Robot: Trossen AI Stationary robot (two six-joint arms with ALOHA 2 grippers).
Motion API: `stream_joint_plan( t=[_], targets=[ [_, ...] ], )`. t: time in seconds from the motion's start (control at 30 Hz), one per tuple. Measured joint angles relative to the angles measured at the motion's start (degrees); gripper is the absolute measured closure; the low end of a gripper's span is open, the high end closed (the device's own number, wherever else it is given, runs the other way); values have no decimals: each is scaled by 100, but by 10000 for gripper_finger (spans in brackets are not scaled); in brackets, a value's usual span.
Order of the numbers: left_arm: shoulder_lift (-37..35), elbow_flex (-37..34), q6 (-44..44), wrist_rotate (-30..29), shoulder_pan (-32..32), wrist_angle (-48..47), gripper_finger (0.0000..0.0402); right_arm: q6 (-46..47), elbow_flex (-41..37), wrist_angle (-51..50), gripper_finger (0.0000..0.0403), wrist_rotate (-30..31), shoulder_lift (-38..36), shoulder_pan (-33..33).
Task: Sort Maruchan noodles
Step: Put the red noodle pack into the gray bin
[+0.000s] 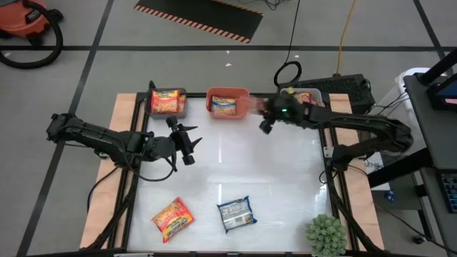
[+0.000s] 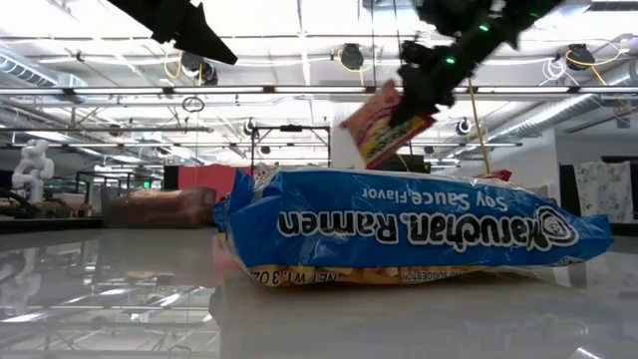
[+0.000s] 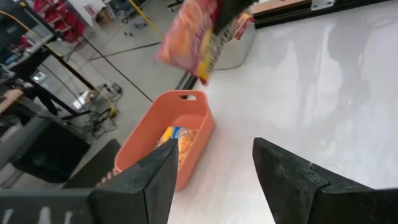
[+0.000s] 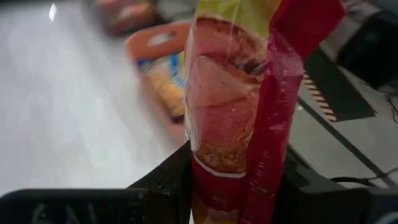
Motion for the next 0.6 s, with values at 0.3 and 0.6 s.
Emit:
stream_joint_plan(
  t=[0.3, 0.6],
  targets=[
    [1, 0, -194, 425, 27, 62, 188, 833, -2276, 2302, 280, 450, -1697, -993],
    [3, 0, -352, 439, 27, 46, 188, 1315, -3040, 2534, 280, 453, -2219, -2013]
  ],
)
